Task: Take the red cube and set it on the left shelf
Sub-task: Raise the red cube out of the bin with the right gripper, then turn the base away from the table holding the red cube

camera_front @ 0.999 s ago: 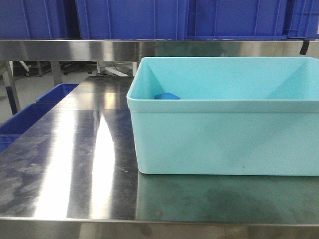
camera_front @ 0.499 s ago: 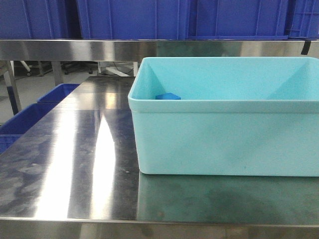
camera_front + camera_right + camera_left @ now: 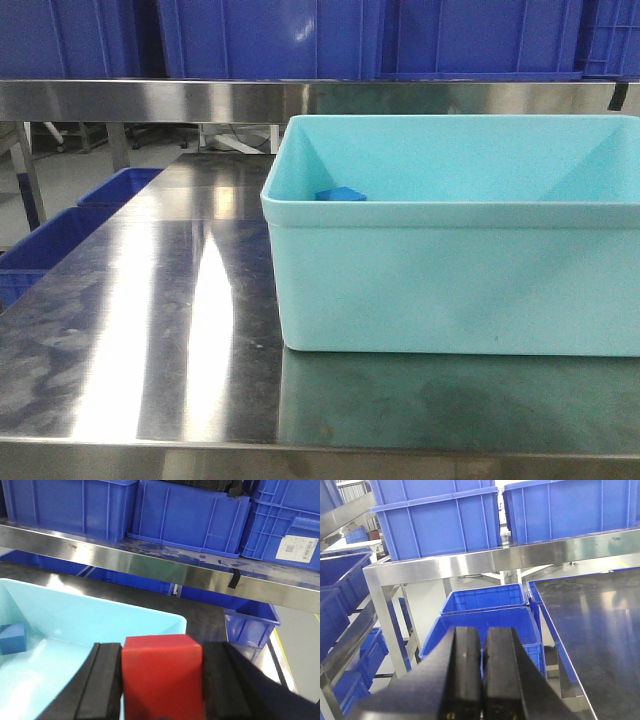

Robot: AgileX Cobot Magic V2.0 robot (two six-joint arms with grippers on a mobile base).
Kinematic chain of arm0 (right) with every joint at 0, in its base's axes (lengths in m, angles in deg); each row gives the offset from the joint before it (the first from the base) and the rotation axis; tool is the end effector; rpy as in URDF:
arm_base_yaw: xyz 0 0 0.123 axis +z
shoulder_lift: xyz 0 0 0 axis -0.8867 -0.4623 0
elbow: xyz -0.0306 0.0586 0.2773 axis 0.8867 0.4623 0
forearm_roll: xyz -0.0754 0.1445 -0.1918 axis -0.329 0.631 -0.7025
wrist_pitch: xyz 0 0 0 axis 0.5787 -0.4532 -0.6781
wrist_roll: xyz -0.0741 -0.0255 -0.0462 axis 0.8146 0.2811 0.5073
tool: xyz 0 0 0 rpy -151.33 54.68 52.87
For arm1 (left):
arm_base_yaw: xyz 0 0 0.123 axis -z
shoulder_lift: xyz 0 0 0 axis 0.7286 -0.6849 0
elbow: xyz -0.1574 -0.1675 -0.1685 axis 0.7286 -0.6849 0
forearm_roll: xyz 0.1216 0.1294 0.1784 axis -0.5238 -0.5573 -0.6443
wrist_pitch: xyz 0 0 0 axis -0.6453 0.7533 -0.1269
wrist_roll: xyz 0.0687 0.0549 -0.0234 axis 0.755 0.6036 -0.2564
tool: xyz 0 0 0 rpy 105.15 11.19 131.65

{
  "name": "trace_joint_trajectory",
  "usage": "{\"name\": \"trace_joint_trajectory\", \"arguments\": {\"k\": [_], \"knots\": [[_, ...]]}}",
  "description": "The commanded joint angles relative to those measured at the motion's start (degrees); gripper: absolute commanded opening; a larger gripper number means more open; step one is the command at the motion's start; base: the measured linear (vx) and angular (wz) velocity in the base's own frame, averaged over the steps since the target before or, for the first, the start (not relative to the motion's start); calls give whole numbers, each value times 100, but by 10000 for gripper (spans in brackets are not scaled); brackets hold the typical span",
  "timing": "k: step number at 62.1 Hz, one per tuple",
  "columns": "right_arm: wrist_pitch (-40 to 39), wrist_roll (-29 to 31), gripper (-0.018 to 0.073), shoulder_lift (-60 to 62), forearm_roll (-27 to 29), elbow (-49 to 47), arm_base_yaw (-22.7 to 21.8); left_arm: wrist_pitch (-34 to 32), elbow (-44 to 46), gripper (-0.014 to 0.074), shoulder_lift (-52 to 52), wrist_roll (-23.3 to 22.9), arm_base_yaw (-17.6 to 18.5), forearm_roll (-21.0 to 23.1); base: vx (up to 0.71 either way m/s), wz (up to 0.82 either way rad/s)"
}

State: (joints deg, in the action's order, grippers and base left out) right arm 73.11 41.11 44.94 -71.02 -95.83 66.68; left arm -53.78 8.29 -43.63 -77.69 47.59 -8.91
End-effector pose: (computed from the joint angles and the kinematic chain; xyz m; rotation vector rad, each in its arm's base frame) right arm 0.0953 0.0073 0.3112 -0.1595 1.6374 -0.0301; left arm 0.0563 -0.0009 0.2072 0.1121 1.5139 0.0949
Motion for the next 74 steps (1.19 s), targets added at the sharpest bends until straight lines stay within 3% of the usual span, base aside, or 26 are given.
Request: {"name": "trace_joint_trajectory", "arguments": {"k": [1,39,74], "knots": [[-501,11,57,-22,36,-162,-35,-518,-126,106,2,3,38,27,0,0],[-501,11,57,-22,36,-162,-35,-518,-126,106,2,3,38,27,-3,-7],[-496,11,57,-22,36,-162,-35,-518,-126,106,2,3,38,27,-5,18]]}}
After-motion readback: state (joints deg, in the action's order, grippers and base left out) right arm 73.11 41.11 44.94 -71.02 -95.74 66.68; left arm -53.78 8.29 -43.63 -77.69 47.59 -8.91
